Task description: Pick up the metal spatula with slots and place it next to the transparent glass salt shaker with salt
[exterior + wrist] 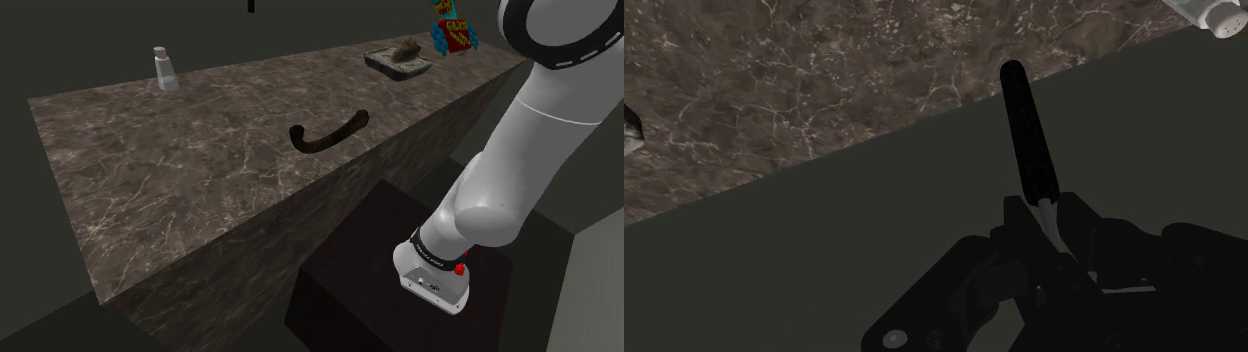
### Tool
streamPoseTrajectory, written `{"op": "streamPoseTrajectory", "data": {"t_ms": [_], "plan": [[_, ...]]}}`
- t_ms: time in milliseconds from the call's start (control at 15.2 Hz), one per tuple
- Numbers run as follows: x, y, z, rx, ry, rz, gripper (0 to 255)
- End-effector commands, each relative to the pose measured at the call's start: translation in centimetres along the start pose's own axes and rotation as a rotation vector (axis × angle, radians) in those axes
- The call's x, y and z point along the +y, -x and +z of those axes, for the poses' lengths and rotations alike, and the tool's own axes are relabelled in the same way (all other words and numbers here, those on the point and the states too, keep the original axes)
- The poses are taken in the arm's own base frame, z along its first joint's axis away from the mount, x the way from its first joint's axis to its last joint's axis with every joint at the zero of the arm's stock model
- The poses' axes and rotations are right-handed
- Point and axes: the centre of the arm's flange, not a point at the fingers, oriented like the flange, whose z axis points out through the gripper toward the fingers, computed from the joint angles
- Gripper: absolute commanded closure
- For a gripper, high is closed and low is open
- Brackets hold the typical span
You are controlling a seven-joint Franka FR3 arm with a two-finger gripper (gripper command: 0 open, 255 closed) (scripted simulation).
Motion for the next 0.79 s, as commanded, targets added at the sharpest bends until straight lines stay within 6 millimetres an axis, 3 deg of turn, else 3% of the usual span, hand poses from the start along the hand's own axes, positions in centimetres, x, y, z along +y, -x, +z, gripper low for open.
{"op": "streamPoseTrajectory", "data": {"t_ms": [0,396,462,726], "plan": [[-2.5,0.4,1.0,0.000,0.000,0.001,255],[-10.0,0.7,3.5,0.000,0.000,0.001,255],[-12.1,0.8,4.1,0.000,0.000,0.001,255],[-12.1,2.1,5.8,0.000,0.000,0.001,255]]}}
